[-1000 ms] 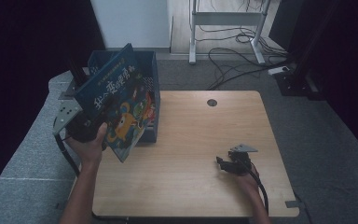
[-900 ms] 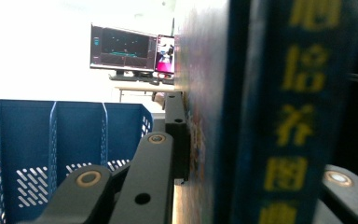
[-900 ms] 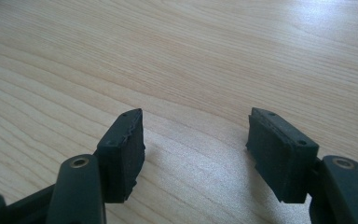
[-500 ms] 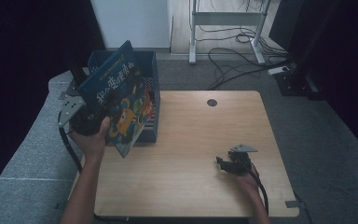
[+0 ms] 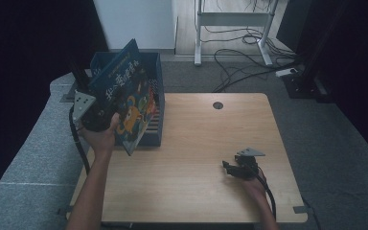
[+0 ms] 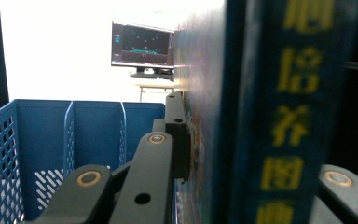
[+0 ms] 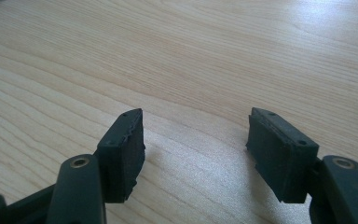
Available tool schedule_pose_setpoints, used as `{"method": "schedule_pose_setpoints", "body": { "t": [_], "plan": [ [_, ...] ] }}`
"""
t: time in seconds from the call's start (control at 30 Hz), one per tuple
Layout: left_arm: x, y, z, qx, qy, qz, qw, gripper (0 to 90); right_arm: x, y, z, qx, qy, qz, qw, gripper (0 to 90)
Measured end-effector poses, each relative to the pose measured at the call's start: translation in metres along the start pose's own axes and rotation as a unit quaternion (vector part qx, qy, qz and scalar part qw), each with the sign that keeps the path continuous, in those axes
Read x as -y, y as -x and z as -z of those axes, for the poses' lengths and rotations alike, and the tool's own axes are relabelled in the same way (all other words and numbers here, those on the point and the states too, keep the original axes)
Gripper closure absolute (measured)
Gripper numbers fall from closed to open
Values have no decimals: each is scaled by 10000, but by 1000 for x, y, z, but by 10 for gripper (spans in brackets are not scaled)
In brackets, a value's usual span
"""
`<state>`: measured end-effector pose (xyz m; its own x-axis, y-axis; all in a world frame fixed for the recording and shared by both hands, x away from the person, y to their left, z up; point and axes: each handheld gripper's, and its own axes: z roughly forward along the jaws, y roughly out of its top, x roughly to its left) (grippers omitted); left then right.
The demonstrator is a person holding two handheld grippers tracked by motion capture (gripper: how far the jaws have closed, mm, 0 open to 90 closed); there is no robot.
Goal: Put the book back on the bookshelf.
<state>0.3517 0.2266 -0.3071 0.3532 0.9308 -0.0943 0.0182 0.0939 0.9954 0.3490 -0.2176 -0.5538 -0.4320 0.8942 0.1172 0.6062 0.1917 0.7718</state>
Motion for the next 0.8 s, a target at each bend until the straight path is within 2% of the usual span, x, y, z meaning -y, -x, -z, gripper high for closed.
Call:
{"method": "schedule_pose_setpoints", "body": {
  "t": [0.4, 0.57, 0.8],
  "plan": [
    [3, 5, -21, -237, 48, -45, 9997, 822, 0, 0, 0, 2, 6, -13, 10000, 355],
    [4, 5, -27, -295, -81, -135, 9994, 822, 0, 0, 0, 4, 5, -9, 10000, 351],
    [0, 8, -35, -370, -77, -176, 9991, 822, 0, 0, 0, -1, 5, -15, 10000, 352]
  ]
}}
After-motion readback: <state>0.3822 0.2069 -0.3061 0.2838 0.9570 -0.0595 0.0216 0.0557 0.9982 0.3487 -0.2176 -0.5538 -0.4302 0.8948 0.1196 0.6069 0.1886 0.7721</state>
